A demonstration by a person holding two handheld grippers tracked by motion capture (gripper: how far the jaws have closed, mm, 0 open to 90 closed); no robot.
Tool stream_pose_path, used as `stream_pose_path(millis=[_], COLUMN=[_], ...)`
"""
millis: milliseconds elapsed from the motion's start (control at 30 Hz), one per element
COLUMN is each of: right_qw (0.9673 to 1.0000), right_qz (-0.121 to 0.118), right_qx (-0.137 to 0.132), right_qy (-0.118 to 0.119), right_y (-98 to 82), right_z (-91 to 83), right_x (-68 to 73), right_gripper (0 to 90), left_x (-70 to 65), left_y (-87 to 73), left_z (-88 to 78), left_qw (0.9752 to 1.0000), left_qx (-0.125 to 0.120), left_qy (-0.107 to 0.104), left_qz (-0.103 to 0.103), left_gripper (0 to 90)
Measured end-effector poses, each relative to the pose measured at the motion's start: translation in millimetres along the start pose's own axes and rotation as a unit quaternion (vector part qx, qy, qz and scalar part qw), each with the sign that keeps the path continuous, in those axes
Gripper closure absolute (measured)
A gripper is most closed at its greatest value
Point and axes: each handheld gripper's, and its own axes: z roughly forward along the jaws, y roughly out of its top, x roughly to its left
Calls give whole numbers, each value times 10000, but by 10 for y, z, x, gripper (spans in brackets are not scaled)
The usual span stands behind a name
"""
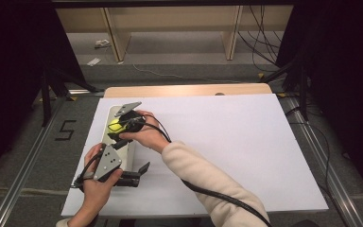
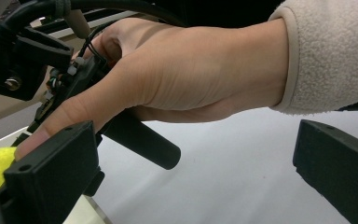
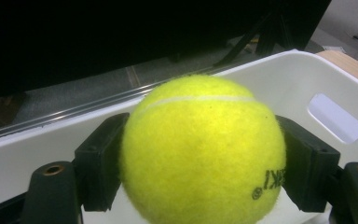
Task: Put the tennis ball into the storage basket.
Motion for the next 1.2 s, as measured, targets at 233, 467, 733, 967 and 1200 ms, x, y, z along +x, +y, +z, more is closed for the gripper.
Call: stream_pose_path(millis=[233,467,733,967,1200], right_qw=[10000,10000,10000,9999,9997], right_qz=[-7,-5,-31,-45,-4], right_qx=[34,62,-59,-74,-152], right_qy=[-2,7,-43,-139,-166], right_y=[-9,-8,30,59,51], right_z=[17,31,-4,-65,-119], right_x=[15,25,28,-2,-37], right_gripper=[260,258,208,169,173], left_x=[3,7,7,3,5], left_y=[0,1,1,2,0], left_z=[-2,-2,-2,-1,1], left_qw=[10000,10000,10000,10000,10000], left_qx=[-6,-8,-9,-10,-4], left_qy=[7,11,8,8,3], left_qz=[-8,-15,-15,-19,-14], left_gripper=[0,0,0,0,0])
